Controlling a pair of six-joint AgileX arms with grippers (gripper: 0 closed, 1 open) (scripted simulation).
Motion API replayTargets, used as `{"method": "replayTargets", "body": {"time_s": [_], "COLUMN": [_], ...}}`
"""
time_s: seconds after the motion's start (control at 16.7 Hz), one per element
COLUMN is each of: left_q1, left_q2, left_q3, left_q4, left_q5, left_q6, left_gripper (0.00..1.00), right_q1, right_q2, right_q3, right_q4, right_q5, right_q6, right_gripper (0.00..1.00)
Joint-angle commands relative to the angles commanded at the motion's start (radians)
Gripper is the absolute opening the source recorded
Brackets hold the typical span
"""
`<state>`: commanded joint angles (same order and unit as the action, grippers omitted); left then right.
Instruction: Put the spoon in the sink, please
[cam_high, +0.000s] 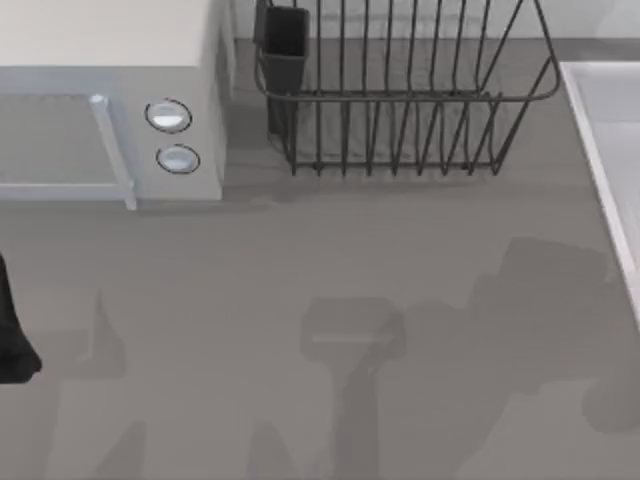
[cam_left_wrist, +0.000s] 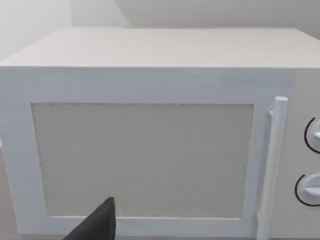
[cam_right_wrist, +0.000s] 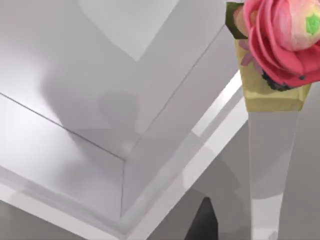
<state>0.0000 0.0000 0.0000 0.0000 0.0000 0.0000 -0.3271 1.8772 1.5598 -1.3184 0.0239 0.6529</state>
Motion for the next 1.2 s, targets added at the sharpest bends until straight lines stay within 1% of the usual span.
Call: {"method": "replayTargets", "body": {"time_s": [0.42, 0.66, 0.9, 1.02, 1.2], "left_q1": [0.0, 0.0, 0.0, 0.0, 0.0], "left_q2": [0.0, 0.0, 0.0, 0.0, 0.0], "left_q3": [0.0, 0.0, 0.0, 0.0, 0.0], "left_q4": [0.0, 0.0, 0.0, 0.0, 0.0], "left_q5": [0.0, 0.0, 0.0, 0.0, 0.0], "left_q6": [0.0, 0.0, 0.0, 0.0, 0.0], "left_gripper": [1.0, 1.0, 1.0, 1.0, 1.0], "right_q1": [0.081, 0.125, 0.157, 0.164, 0.165], "right_q2": [0.503, 0.72, 0.839, 0.861, 0.863], "right_q3": [0.763, 1.102, 1.302, 1.339, 1.342], "right_q4": [-0.247, -0.339, -0.381, -0.388, -0.388], "right_q5": [-0.002, -0.001, 0.002, 0.003, 0.003], "right_q6": [0.092, 0.133, 0.154, 0.158, 0.158], "right_gripper": [0.0, 0.0, 0.0, 0.0, 0.0]}}
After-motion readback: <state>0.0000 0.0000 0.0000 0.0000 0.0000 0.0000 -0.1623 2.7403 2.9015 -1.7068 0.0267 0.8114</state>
